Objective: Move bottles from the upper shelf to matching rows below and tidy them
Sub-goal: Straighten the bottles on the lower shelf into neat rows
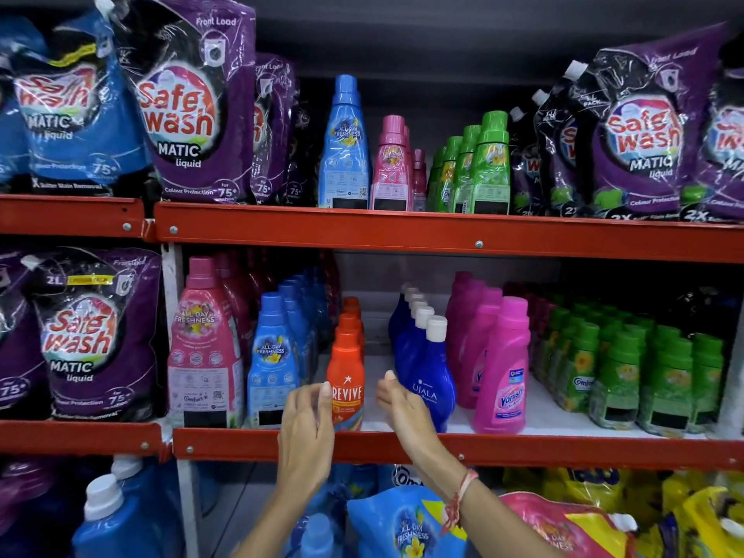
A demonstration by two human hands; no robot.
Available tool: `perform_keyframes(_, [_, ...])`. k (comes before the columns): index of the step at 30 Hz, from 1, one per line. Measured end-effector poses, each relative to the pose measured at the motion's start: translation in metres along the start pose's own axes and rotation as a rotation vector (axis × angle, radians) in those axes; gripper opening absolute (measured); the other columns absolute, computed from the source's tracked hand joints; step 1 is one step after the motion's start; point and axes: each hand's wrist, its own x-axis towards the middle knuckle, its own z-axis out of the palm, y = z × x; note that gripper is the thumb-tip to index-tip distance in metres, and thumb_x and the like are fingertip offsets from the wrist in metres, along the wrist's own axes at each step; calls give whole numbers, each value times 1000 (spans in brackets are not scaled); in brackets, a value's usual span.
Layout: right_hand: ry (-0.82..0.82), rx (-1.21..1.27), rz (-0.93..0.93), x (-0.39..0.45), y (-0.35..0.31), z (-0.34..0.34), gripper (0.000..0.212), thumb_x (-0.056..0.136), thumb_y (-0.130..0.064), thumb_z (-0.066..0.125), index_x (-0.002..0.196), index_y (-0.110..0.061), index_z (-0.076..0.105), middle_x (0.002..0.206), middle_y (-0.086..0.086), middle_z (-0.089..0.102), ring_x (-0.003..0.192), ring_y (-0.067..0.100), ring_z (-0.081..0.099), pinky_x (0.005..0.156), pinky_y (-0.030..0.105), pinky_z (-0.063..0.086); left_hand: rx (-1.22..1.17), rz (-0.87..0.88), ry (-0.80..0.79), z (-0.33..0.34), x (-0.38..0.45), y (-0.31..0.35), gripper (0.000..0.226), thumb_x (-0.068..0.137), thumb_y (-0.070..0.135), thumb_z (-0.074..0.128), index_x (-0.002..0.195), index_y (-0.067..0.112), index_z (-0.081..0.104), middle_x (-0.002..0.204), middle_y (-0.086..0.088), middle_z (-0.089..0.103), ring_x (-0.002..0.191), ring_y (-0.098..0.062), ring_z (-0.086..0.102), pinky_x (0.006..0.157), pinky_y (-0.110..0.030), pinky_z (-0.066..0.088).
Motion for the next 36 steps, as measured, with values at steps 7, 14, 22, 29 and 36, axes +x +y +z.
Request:
perform_keyframes(7, [316,136,-153,-14,8,-49,33,100,-21,43,79,-20,69,87,4,74,86,22,70,83,36,56,5,234,-2,34,-18,21,21,93,39,39,101,25,55,104,14,53,100,-1,51,84,-18,38])
perform_keyframes(14, [403,54,-109,-11,25,-72,30,97,-37,43,82,-24,65,87,1,73,91,26,69,93,50,51,-169,-206,-304,76,8,52,46,98,45,27,119,15,54,108,1,60,107,-17,55,84,-26,35])
perform_keyframes(22, [304,149,25,2,39,-80,50,90,-52,46,73,-15,74,89,14,76,101,34,68,99,57,46,-232,-308,-345,101,12,61,63,96,52,18,133,12,49,135,-10,55,125,-23,46,95,-27,30])
perform_keyframes(29, [228,200,58,2,26,-89,49,96,-46,44,86,-4,66,104,20,70,106,34,64,104,54,43,-146,-230,-217,93,3,63,61,96,52,17,95,12,64,97,-4,63,93,-18,52,91,-36,38])
perform_keyframes(36, [189,183,88,9,19,-88,55,92,-54,44,69,-8,63,104,11,71,108,34,65,103,57,44,-160,-216,-205,90,-3,54,61,91,60,15,77,19,58,89,-8,71,89,-20,63,90,-42,45])
